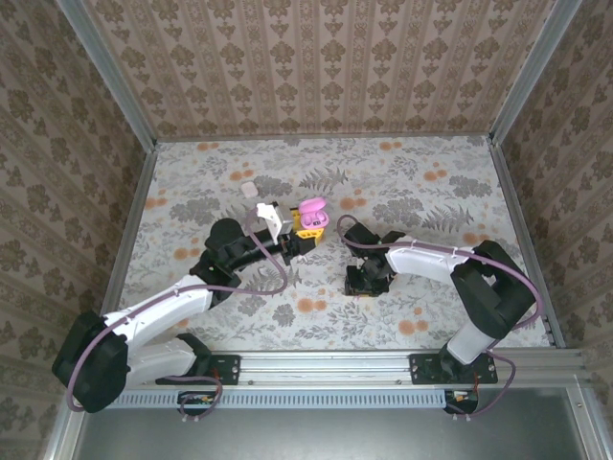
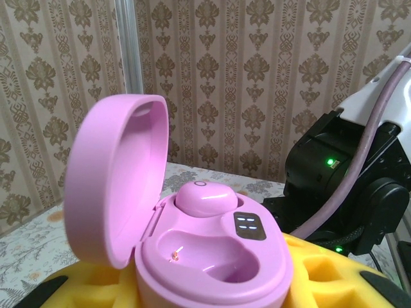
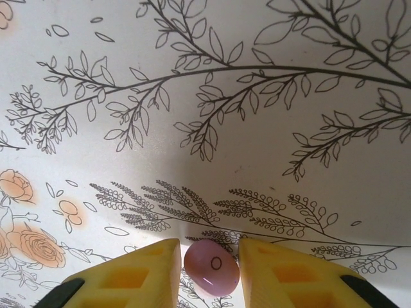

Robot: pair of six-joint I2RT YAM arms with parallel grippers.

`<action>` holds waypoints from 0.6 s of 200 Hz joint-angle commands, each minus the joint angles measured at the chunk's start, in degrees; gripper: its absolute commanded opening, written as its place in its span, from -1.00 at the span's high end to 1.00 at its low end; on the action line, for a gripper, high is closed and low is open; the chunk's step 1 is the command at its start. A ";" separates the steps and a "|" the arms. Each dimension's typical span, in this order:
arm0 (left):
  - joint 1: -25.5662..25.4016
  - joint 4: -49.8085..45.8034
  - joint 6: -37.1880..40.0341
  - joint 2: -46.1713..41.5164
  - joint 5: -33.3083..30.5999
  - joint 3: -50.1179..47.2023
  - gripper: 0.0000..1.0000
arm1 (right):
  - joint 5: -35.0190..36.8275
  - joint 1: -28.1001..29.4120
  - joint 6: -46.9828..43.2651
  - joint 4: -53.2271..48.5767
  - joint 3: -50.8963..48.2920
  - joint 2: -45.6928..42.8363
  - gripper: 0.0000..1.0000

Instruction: Insert wireless bluetooth earbuds into charging case

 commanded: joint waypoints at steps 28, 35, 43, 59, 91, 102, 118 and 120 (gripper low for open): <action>0.30 0.06 0.63 -0.36 0.70 2.14 0.30 | -0.82 -0.27 -1.75 1.03 -0.36 2.55 0.42; 0.26 0.13 0.63 -0.28 0.63 2.25 0.30 | -0.78 -0.31 -1.84 0.96 -0.30 2.50 0.43; 0.31 0.10 0.73 -0.18 0.63 2.27 0.31 | -0.70 -0.27 -1.93 0.83 -0.19 2.42 0.47; 0.28 0.01 0.75 0.13 0.50 2.27 0.30 | 0.00 -0.27 -1.89 0.59 -0.10 1.34 0.49; 0.25 0.09 0.78 1.50 0.30 2.27 0.30 | 2.75 -0.36 -2.24 -1.65 0.46 -2.83 0.52; 0.33 0.10 0.83 2.37 0.13 2.27 0.31 | 3.85 -0.52 -2.40 -3.23 1.00 -4.63 0.52; 0.25 0.52 0.84 3.81 0.16 2.40 0.30 | 5.42 -0.86 -2.89 -5.81 1.95 -7.75 0.52; 0.25 0.64 0.87 4.07 0.12 2.39 0.30 | 5.63 -0.88 -2.92 -6.07 2.11 -8.14 0.52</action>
